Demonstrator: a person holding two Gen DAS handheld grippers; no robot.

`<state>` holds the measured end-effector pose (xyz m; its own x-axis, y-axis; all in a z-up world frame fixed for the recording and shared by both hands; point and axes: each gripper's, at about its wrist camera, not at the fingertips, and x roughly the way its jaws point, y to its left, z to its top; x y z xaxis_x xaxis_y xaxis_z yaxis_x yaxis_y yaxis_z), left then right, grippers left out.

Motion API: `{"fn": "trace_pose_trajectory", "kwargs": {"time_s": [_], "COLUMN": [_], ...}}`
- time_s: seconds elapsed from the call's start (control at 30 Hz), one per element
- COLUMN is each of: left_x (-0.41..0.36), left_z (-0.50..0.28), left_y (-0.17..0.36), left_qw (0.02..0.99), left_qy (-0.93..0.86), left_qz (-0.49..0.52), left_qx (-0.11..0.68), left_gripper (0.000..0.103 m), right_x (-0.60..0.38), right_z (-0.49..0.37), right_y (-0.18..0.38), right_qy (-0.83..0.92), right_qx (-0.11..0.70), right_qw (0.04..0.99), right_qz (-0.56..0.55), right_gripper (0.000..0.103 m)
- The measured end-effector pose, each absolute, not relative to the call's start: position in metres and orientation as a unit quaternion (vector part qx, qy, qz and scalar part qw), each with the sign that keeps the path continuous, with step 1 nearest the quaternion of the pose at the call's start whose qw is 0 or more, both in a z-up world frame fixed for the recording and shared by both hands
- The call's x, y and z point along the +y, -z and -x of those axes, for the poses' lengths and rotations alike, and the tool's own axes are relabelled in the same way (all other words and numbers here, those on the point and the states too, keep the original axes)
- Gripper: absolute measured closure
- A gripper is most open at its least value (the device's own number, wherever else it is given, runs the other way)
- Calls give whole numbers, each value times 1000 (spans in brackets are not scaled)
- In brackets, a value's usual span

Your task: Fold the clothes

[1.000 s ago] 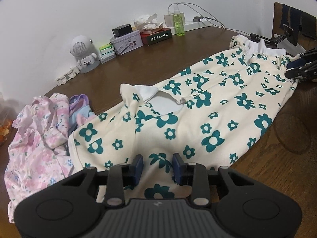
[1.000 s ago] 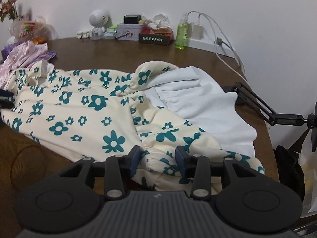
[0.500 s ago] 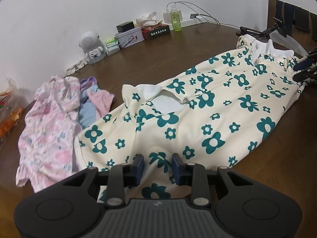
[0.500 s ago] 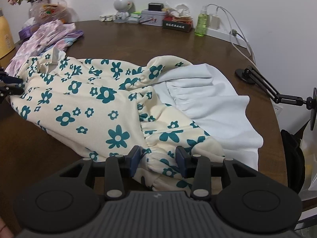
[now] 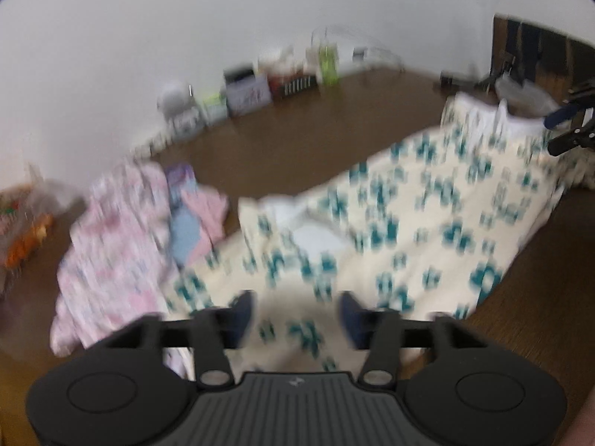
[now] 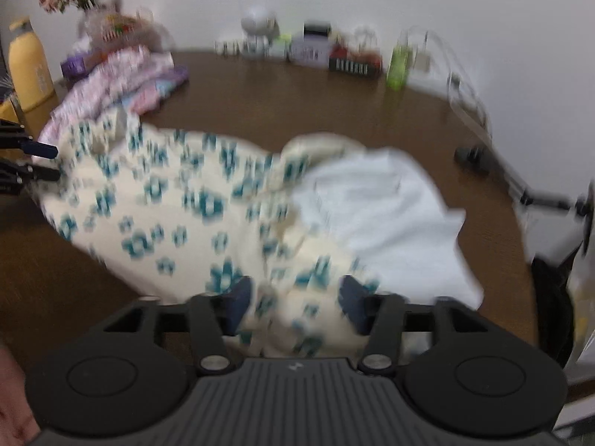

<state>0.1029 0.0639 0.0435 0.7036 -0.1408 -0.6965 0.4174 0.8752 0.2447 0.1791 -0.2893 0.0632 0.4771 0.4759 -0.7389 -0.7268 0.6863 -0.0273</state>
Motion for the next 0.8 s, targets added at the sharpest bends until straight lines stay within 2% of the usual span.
{"fn": "trace_pose_trajectory", "kwargs": {"time_s": [0.03,0.07,0.17,0.4,0.63,0.73,0.8], "left_x": [63,62,59,54,43,36,35], "left_z": [-104,-106,-125,-201,-250,-267,-276], "left_y": [-55,-64,-86,-78,-49,-36,-29], "left_qw": [906,910,909,860,806,785,772], "left_qy": [154,153,148,198,269,289,301], "left_qz": [-202,-210,-230,-255,-283,-291,-294], "left_qx": [338,324,316,396,445,465,477], "left_gripper": [14,4,2,2,3,9,16], "right_x": [-289,-288,-271,-203,-158,-146,-143], "right_z": [-182,-186,-200,-249,-296,-311,-318], "right_y": [-76,-88,-114,-119,-90,-73,-63], "right_qy": [-363,-368,-375,-421,-469,-484,-495], "right_qx": [352,341,320,332,377,405,420], "right_qw": [845,845,838,766,680,647,633], "right_qz": [176,185,233,354,419,428,422], "right_gripper": [23,15,1,1,1,1,5]}}
